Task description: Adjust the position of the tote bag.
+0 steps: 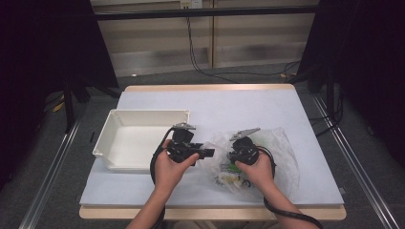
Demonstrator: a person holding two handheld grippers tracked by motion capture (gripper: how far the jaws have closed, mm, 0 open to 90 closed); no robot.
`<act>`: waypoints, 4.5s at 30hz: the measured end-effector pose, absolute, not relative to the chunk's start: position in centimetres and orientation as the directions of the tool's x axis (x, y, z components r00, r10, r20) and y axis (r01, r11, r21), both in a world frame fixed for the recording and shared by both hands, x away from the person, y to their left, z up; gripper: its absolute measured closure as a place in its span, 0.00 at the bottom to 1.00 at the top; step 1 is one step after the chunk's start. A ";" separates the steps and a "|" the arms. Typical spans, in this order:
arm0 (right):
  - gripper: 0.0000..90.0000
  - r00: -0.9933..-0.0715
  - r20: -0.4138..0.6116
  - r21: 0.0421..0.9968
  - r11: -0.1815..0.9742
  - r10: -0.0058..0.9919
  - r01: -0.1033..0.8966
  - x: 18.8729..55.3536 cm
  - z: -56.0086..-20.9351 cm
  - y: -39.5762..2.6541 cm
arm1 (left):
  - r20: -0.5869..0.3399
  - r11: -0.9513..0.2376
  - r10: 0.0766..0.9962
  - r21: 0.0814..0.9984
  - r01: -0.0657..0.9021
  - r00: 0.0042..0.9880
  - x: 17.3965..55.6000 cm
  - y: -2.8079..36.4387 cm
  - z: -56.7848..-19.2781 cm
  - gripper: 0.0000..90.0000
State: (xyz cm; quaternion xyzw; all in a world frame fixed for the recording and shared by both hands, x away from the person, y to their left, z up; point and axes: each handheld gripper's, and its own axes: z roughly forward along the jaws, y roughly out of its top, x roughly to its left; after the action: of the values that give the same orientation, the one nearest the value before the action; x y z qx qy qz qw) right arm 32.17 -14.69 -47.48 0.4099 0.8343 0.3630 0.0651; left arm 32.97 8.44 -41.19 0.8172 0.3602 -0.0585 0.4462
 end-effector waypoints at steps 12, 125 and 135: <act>0.67 -0.703 0.143 0.697 0.433 0.696 0.571 30.2 -46.0 -15.2 | -0.380 -0.382 0.608 0.631 0.676 0.697 33.3 8.6 -42.3 0.98; 0.73 -0.740 0.108 0.742 0.442 0.664 0.504 24.0 -45.1 -21.8 | -0.398 -0.516 0.462 0.606 0.605 0.793 30.0 1.9 -45.1 0.91; 0.89 -0.668 0.104 0.685 0.434 0.737 0.586 24.2 -46.5 -23.4 | -0.389 -0.565 0.447 0.575 0.591 0.806 30.6 2.1 -46.2 0.93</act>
State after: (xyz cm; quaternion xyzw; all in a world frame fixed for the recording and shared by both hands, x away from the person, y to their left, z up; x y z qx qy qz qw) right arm 24.25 -23.43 -46.55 0.3937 0.8400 0.3580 0.1058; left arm 30.57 2.06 -46.18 0.8791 0.2951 -0.1000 0.3608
